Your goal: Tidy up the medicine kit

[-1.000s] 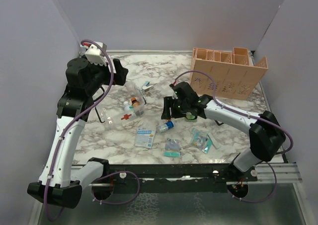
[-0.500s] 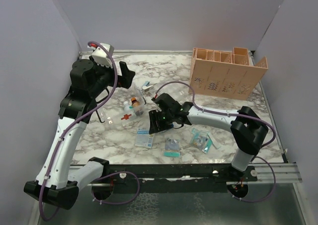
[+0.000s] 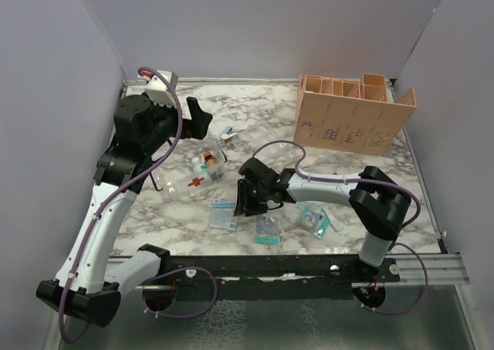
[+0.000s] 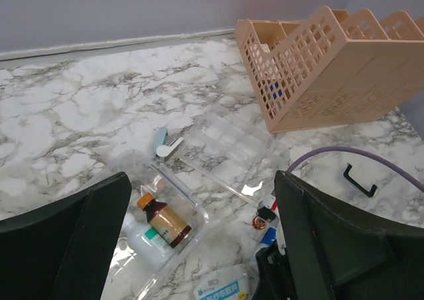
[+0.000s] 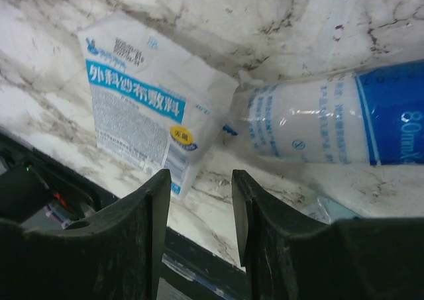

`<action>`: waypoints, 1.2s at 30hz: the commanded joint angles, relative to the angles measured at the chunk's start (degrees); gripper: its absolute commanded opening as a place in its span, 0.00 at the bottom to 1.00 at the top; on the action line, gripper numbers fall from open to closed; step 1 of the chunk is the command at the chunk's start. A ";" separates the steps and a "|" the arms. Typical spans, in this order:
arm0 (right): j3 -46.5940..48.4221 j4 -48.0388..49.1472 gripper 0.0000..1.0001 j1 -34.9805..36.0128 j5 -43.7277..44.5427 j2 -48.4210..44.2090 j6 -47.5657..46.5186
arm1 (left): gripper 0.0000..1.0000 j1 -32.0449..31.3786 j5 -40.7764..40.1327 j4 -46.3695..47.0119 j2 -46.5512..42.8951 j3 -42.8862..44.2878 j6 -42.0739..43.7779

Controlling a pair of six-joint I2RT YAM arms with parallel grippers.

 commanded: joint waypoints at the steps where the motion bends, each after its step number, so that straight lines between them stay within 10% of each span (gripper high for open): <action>1: 3.11 -1.67 0.43 0.75 6.87 3.78 6.41 | 0.92 -0.78 1.13 2.61 -0.70 2.24 -2.29; 9: 5.65 2.04 0.39 0.85 5.86 7.88 5.83 | 0.92 -2.00 3.22 4.70 -0.31 4.34 -2.84; 16: 4.75 6.74 0.01 0.86 6.86 6.07 3.95 | 0.91 -2.28 3.14 5.04 1.77 4.70 -3.67; 36: -3.72 -5.19 0.01 0.77 26.10 -36.29 -5.04 | 0.85 -3.74 23.64 12.97 9.63 -0.92 -17.09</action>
